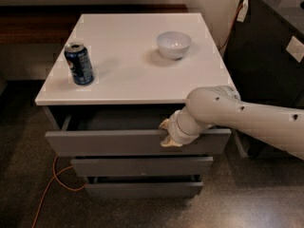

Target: Place pepsi can into top drawer

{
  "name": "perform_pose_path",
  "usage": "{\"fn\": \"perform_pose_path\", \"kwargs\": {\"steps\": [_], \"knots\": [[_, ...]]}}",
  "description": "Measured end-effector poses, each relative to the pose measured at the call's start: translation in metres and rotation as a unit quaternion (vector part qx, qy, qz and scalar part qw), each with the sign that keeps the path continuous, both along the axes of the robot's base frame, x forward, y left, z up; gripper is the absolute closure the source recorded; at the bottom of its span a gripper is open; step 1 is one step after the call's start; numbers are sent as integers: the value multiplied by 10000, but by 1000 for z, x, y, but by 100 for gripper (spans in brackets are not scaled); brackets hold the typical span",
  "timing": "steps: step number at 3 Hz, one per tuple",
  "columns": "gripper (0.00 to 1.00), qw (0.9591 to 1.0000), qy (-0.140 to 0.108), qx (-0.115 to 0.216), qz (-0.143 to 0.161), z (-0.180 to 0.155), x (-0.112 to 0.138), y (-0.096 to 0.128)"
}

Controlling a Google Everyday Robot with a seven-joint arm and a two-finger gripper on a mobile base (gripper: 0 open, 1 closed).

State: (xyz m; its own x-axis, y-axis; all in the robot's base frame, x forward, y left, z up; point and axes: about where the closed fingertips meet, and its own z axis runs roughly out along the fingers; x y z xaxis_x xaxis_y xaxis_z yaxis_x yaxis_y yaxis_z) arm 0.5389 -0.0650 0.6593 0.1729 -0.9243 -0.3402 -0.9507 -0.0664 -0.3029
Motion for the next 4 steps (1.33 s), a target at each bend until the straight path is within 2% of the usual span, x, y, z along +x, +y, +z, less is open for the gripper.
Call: {"fn": "perform_pose_path", "kwargs": {"steps": [1,2,3,4], "knots": [[100,9999,65,79,49,4,-11,2],[100,9992,241,260,162,11,-37,7],[100,9990,280,287,187,12,-41,8],[100,9971,532,437,327,15,-69,15]]}}
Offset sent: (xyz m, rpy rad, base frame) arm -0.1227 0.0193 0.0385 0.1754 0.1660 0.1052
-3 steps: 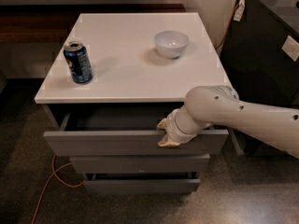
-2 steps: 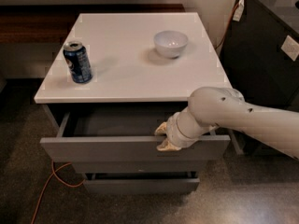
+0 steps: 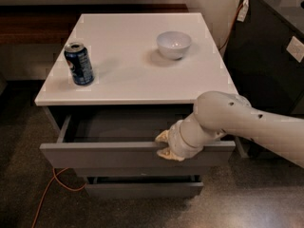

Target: Place pepsi can into top drawer

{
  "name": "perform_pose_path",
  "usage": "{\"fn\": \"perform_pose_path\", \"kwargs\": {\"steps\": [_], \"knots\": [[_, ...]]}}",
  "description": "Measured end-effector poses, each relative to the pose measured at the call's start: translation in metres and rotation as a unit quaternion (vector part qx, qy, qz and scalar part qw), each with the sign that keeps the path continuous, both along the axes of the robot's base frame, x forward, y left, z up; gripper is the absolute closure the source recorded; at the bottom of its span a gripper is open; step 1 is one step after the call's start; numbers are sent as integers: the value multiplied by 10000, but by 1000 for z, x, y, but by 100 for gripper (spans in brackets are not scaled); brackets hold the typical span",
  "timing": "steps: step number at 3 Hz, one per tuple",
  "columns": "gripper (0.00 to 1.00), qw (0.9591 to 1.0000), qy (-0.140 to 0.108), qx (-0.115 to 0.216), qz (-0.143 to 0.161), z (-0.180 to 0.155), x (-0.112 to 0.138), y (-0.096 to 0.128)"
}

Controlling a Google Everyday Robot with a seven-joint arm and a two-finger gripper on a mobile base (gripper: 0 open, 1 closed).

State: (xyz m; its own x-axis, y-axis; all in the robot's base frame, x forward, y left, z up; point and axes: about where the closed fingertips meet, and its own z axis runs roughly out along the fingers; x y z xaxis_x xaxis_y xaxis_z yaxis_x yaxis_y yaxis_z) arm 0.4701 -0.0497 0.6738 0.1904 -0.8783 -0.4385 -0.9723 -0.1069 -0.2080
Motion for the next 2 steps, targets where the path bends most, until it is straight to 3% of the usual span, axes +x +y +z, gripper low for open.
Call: {"fn": "perform_pose_path", "kwargs": {"steps": [2], "knots": [[100,9999,122,75,66,5,-12,4]]}}
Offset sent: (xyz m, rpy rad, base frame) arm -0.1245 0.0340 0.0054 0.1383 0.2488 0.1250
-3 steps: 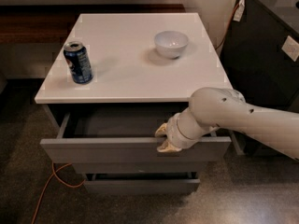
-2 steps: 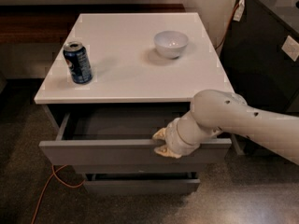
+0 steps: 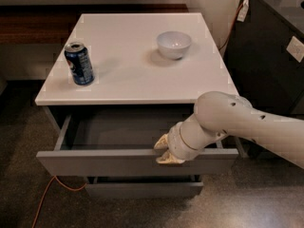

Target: Place pepsi can into top drawer

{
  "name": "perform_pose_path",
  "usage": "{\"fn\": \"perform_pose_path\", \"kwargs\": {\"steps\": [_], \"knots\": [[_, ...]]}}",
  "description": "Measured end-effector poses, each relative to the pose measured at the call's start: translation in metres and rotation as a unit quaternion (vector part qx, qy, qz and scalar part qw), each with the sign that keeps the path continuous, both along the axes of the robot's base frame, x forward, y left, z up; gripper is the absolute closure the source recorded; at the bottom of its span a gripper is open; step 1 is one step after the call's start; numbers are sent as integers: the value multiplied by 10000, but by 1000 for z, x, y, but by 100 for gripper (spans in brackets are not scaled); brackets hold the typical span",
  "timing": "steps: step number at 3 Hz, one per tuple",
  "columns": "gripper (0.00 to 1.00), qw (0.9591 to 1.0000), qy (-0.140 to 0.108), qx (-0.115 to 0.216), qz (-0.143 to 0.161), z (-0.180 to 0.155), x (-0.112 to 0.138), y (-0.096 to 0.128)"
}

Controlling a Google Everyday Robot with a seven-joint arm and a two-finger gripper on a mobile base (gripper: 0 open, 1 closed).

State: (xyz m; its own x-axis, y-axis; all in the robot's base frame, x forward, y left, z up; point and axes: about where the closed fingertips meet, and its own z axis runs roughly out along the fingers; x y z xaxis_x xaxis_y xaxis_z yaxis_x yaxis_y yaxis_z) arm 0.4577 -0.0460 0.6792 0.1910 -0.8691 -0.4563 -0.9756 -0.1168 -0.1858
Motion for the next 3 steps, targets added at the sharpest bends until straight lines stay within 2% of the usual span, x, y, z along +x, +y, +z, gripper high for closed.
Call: {"fn": "perform_pose_path", "kwargs": {"steps": [1,3], "knots": [[100,9995,246,142,129,0,-25,8],[100,9995,247,142,129,2,-25,8]]}}
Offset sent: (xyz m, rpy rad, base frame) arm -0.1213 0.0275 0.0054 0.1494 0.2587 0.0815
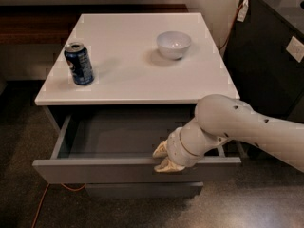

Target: Place pepsi can into top drawer

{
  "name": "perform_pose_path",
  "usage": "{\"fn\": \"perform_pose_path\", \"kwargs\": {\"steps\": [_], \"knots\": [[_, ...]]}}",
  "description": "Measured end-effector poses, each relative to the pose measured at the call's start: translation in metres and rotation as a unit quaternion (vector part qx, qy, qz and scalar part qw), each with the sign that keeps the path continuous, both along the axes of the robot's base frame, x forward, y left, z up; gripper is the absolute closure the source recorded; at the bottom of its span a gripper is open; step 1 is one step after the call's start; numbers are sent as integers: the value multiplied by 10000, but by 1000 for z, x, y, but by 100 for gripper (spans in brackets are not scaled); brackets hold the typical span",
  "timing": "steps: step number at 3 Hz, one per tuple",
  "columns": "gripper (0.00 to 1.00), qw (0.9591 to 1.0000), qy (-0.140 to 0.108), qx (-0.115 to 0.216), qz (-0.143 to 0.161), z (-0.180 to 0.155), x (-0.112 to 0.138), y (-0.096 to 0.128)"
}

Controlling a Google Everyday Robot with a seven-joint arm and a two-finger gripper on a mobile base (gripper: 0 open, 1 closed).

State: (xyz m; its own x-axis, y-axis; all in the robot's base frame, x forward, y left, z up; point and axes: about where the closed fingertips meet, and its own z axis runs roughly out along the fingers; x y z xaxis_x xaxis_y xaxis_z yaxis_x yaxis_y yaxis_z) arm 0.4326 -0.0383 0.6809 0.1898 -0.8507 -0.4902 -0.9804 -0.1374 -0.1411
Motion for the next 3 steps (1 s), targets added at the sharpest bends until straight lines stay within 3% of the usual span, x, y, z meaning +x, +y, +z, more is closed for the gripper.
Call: {"fn": "perform_pose_path", "kwargs": {"steps": [1,3], "knots": [[100,9997,211,136,6,1,-23,4],[100,9992,328,218,-5,1,-35,6]]}}
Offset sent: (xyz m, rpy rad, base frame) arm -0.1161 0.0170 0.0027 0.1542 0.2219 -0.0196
